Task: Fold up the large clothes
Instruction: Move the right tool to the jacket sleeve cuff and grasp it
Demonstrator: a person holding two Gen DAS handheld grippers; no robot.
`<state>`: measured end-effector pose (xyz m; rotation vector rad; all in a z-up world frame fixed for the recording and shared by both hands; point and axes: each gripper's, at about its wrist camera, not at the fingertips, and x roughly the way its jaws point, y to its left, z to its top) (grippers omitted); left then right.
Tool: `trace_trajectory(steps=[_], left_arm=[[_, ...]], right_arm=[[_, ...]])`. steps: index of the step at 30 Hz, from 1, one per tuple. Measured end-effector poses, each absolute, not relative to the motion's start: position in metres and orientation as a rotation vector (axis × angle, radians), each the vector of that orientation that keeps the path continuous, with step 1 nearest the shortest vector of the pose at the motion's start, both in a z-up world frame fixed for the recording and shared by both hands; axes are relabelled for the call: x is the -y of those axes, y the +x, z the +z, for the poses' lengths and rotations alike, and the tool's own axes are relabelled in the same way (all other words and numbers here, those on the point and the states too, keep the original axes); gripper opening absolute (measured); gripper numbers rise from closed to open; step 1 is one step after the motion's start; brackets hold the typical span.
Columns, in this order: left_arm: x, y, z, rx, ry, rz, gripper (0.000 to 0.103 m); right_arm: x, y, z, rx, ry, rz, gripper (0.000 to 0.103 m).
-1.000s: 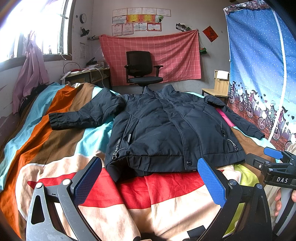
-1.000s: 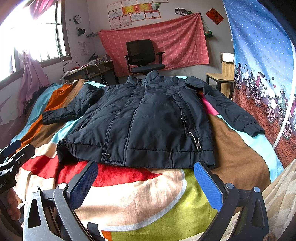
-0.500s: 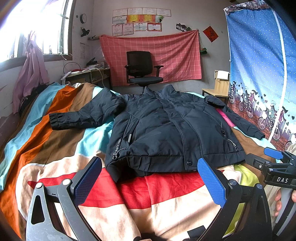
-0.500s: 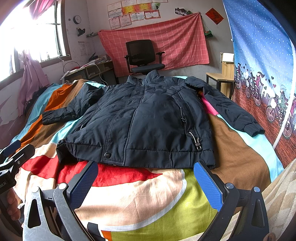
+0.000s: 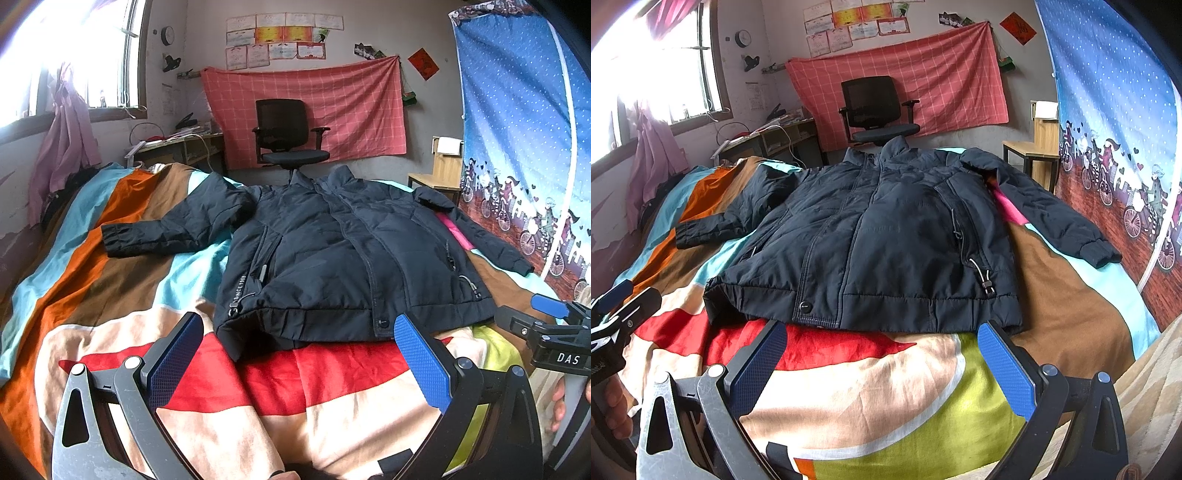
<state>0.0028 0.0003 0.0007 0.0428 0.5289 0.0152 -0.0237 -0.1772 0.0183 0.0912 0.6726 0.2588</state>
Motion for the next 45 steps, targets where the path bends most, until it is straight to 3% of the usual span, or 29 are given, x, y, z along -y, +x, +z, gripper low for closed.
trace_trajectory(steps=[18, 35, 42, 45], left_arm=[[0.003, 0.084, 0.003, -0.793, 0.128, 0.184, 0.101], [0.047, 0.169, 0.039, -0.890, 0.240, 0.171, 0.102], [0.059, 0.216, 0.044, -0.931, 0.284, 0.163, 0.101], [0.065, 0.240, 0.046, -0.935, 0.325, 0.162, 0.102]], right_arm=[[0.200, 0.028, 0.028, -0.767, 0.064, 0.255, 0.103], [0.267, 0.110, 0.041, -0.712, 0.108, 0.213, 0.103], [0.292, 0.146, 0.034, -0.765, 0.260, 0.185, 0.103], [0.312, 0.159, 0.022, -0.791, 0.450, 0.153, 0.103]])
